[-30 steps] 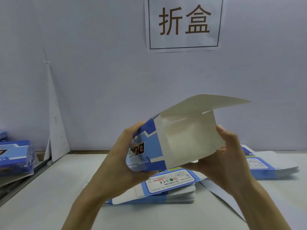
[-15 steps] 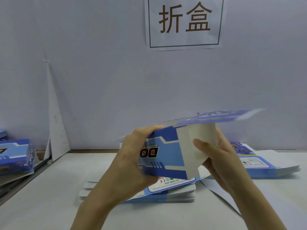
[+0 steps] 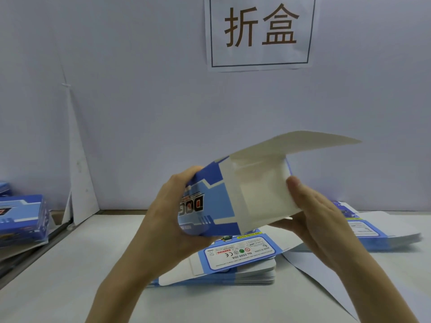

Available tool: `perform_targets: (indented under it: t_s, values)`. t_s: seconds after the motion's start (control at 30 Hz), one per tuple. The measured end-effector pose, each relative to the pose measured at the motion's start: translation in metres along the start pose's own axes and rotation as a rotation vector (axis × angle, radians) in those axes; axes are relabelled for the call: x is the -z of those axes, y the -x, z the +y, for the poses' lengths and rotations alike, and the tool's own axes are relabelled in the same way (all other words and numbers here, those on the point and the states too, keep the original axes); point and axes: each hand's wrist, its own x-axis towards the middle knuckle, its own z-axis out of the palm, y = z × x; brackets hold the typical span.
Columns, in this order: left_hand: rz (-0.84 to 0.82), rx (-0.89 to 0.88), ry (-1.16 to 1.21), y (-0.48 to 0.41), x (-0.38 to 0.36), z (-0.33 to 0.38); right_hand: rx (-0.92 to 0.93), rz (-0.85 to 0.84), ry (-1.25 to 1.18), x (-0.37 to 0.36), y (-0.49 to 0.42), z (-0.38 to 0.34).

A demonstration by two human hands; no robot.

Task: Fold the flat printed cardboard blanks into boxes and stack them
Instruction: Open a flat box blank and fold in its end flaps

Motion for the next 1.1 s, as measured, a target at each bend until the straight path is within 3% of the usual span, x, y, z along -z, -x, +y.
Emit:
perform_targets:
  t_s: [0.13,0.3,0.43,0.63,0.73,0.87,0.93,1.1]
  values:
    - [0.035,-0.004,-0.106,-0.001,0.001,-0.002,0.106,0.121,0.469,-0.001,-0.002,0.006]
    - [0.01,-0.016,-0.072,0.0,0.001,-0.006,0.106,0.128,0.517,-0.005,0.001,0.002]
    - [-0.027,-0.017,-0.067,0.0,-0.003,-0.008,0.146,0.238,0.835,-0.001,0.003,0.001]
    - [-0.056,0.055,0.127,0.002,-0.005,-0.008,-0.096,0.06,0.874,0.002,0.009,-0.012]
    - [-0.062,0.118,0.265,0.004,-0.009,-0.002,-0.115,0.149,0.948,0.003,0.008,-0.012]
    - [-0.168,0.345,0.383,-0.018,-0.023,0.014,-0.119,0.242,0.982,-0.001,0.008,-0.015]
    - [-0.233,0.373,0.447,-0.018,-0.029,0.004,-0.117,0.263,1.004,-0.004,0.009,-0.014]
    - [-0.129,0.59,0.59,-0.036,-0.042,0.011,-0.107,0.225,1.089,-0.012,0.01,-0.016]
